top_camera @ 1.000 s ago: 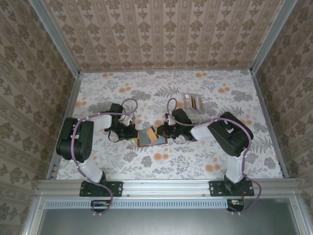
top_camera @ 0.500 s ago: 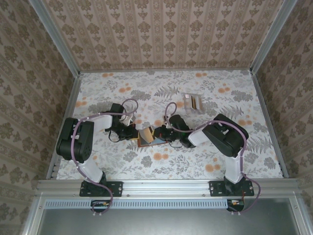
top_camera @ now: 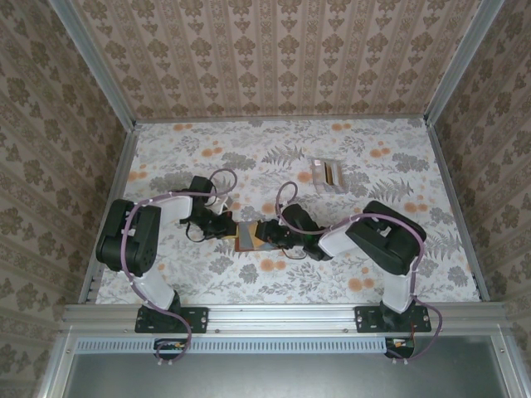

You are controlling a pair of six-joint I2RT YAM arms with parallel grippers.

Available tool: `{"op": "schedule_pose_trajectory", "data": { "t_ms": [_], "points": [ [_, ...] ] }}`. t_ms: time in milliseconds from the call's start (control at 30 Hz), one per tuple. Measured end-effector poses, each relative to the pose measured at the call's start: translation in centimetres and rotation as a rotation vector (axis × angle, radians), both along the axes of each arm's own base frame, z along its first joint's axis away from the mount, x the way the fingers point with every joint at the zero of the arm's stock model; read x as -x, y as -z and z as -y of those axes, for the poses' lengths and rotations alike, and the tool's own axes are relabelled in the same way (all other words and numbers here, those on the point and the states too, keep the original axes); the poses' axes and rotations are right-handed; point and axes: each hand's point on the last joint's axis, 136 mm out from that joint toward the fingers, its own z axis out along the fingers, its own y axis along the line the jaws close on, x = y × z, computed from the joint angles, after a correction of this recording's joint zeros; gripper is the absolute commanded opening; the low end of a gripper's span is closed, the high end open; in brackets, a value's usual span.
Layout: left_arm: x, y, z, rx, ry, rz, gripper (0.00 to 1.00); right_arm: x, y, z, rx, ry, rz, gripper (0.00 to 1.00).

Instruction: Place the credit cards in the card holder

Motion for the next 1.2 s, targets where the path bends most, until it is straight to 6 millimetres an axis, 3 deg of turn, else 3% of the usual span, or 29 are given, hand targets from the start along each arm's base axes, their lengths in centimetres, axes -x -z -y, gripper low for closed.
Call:
{"op": "schedule_pose_trajectory", "data": {
  "t_ms": [533,700,1000,1200],
  "points": [
    [0.1,0.0,0.0,0.003,0.0,-0.003,0.0,0.9,0.5,1.5,0.285,-0.118,-0.022,0.32],
    [0.1,0.0,0.0,0.003,0.0,-0.003,0.0,1.2,0.8,1.9,0.323,-0.149,-0.014,0.18],
    [0.1,0.0,0.0,0.004,0.0,-0.004,0.0,0.9,0.1,1.5,0.306,-0.163,-0.003,0.03],
    [0.1,0.0,0.0,0.004,0.0,-0.004,0.0,0.6,-0.2,1.4,0.297,-0.158,0.003,0.01]
  ]
}}
